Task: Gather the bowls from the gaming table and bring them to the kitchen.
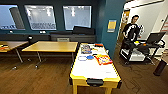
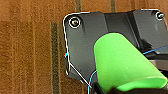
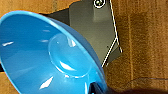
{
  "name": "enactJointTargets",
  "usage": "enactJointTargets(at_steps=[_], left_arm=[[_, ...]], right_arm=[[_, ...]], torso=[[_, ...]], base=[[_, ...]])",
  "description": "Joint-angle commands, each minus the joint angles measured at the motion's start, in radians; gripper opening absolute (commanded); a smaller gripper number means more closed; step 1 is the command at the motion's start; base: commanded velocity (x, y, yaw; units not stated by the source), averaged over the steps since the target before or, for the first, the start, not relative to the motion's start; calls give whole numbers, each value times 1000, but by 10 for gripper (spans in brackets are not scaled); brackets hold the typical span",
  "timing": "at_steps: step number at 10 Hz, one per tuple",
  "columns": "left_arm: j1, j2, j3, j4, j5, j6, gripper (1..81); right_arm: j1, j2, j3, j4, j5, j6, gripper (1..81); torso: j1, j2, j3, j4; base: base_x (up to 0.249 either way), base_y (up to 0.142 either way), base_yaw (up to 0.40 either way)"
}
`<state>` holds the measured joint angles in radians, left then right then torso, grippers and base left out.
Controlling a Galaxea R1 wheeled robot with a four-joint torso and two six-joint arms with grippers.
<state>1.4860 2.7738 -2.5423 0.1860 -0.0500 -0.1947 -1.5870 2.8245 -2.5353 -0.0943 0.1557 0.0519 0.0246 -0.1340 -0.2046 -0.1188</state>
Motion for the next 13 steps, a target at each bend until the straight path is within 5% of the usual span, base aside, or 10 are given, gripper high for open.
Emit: enactJointTargets(at_steps=[1, 7, 13], left_arm=[[-37, -14, -15, 15, 53, 4, 10], [-36, 18, -58, 18, 52, 6, 10], [-37, 27, -58, 3, 55, 3, 10]], right_arm=[[31, -12, -5, -13, -53, -6, 10], [37, -1, -22, -15, -53, -7, 10], [38, 5, -23, -22, -53, -7, 10]], torso=[[0, 0, 0, 0], [-2, 0, 0, 0], [-2, -1, 0, 0]], base=[[-199, 0, 0], [-175, 0, 0], [0, 0, 0]])
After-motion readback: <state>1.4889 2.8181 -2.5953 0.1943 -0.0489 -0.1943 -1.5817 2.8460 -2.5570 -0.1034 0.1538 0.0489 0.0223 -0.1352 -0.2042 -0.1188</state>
